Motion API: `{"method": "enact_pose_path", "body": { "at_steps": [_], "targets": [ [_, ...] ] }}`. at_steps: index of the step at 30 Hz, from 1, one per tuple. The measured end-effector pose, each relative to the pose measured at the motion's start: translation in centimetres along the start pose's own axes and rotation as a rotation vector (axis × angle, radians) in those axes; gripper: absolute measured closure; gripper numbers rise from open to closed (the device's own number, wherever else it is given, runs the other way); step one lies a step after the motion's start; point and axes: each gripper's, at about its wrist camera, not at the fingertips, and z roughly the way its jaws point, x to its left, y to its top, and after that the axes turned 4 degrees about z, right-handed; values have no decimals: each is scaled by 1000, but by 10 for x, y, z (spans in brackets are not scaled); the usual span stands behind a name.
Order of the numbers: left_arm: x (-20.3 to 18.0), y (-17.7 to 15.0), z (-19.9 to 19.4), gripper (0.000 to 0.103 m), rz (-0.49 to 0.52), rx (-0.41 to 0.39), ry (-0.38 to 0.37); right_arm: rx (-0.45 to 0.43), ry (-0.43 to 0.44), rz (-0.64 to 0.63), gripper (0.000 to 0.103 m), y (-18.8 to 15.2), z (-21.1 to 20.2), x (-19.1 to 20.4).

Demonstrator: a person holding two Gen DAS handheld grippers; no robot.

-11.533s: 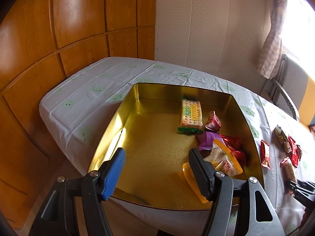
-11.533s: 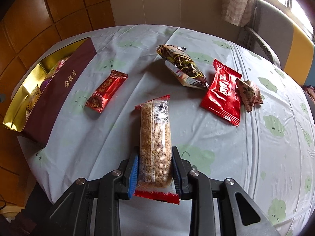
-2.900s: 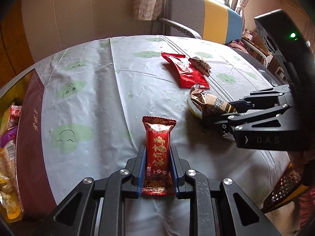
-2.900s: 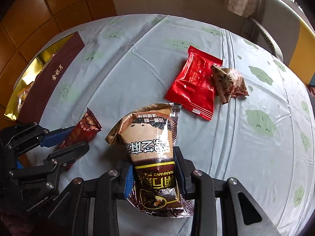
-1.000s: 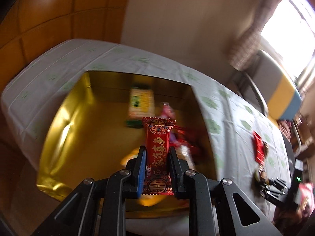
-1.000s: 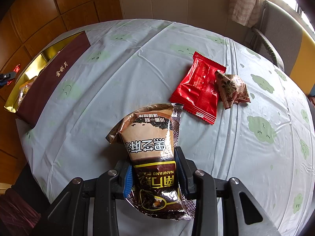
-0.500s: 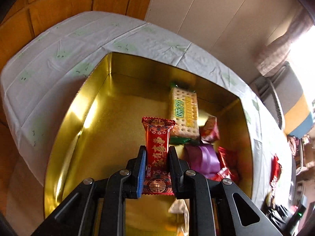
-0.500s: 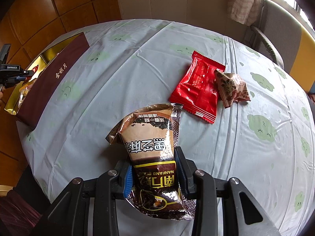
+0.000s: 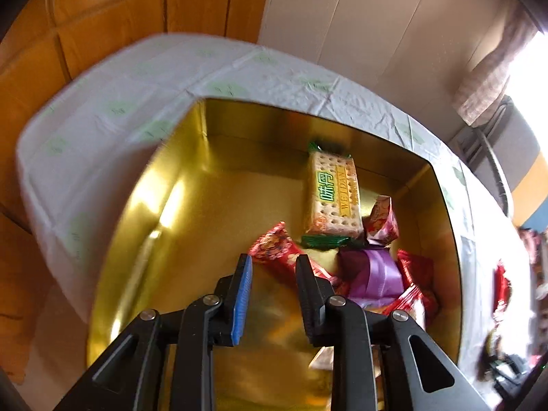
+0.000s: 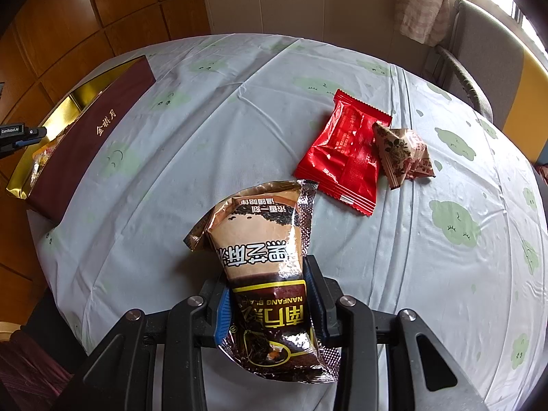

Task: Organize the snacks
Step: 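Carry the small red snack into the gold box and open the left tool, then withdraw the open left tool from the box while right holds the pouch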

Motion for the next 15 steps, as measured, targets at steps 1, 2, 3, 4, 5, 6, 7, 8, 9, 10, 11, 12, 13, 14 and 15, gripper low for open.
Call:
{"method": "enact_pose_path", "body": {
  "at_steps": [1, 2, 3, 4, 5, 6, 7, 8, 9, 10, 11, 12, 13, 14, 15],
  "targets": [
    [-2, -4, -6, 76, 10, -17, 18, 0, -1, -1, 64, 0, 0, 0],
    [-2, -8, -11, 76, 18, -31, 31, 0, -1, -1, 64, 0, 0, 0],
    [-4, -12, -16, 76, 26, -45, 41, -1, -2, -1, 64, 0, 0, 0],
    [-5, -16, -20, 76, 32, -54, 46, -2, -3, -1, 64, 0, 0, 0],
    [-7, -21, -25, 76, 39, -65, 51, -2, -5, -2, 64, 0, 0, 1],
    [-7, -23, -27, 76, 43, -71, 54, -3, -6, -3, 64, 0, 0, 1],
    [-9, -26, -31, 76, 49, -79, 55, -3, -7, -3, 64, 0, 0, 1],
    [-11, -31, -35, 76, 58, -86, 54, -3, -7, -3, 64, 0, 0, 1],
    [-14, -33, -38, 76, 65, -92, 54, -3, -6, -2, 64, 0, 0, 1],
    [-17, -37, -42, 76, 75, -102, 57, -3, -4, 0, 64, 0, 0, 1],
    [-20, -40, -45, 76, 85, -110, 57, -3, -3, 2, 64, 0, 0, 0],
    [-23, -42, -46, 76, 92, -115, 56, -3, -3, 2, 64, 0, 0, 0],
    [-25, -44, -49, 76, 100, -120, 54, -3, -5, 0, 64, 0, 0, 1],
    [-28, -46, -50, 76, 105, -124, 51, -3, -6, -1, 64, 0, 0, 1],
    [-30, -48, -52, 76, 110, -125, 49, -4, -7, 1, 64, 0, 0, 1]
  ]
}}
